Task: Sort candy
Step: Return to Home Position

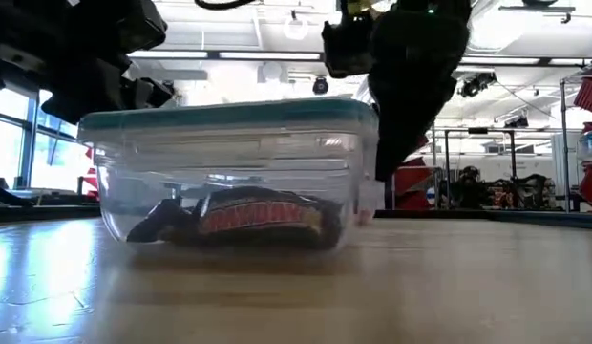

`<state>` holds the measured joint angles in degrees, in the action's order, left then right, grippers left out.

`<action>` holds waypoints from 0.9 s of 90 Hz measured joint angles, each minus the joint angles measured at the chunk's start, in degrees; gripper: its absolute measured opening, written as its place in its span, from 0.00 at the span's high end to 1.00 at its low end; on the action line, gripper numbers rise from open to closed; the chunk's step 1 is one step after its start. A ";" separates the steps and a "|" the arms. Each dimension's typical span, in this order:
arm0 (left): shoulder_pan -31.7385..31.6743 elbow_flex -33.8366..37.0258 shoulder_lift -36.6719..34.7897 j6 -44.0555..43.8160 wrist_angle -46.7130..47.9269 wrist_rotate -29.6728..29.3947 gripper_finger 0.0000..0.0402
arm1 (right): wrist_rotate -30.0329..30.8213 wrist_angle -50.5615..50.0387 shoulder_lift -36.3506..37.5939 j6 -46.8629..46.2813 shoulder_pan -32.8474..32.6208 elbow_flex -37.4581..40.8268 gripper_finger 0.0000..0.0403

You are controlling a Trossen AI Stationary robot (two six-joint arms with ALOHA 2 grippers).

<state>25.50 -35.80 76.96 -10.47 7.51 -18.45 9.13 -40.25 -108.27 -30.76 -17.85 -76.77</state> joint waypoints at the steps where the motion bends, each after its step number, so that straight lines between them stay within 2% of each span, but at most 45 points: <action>1: -0.06 0.01 0.10 0.11 -0.15 0.02 0.90 | 0.00 0.15 -0.01 0.15 -0.03 0.01 0.72; 14: -0.16 0.02 1.59 -0.82 -3.03 1.64 0.90 | 3.05 -1.34 -0.02 1.76 -0.02 0.05 0.72; 31: 2.13 -0.04 1.94 -0.51 -8.44 7.52 0.90 | 10.17 -2.07 -0.10 2.29 1.69 0.02 0.72; 40: 3.01 -0.27 0.87 -1.67 -6.87 5.55 0.90 | 9.52 -2.24 0.19 2.39 2.98 -0.24 0.72; 50: 3.50 -0.36 -1.03 -6.24 -1.03 3.88 0.90 | 7.16 -4.01 1.54 2.61 3.23 -0.24 0.72; 81: 6.19 -0.13 -2.26 -15.52 8.95 -0.17 0.90 | 6.75 -3.27 2.54 2.43 2.67 -0.24 0.72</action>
<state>31.69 -35.93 74.70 -25.99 16.46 -18.62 15.88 -43.52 -105.73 -28.33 -15.18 -77.01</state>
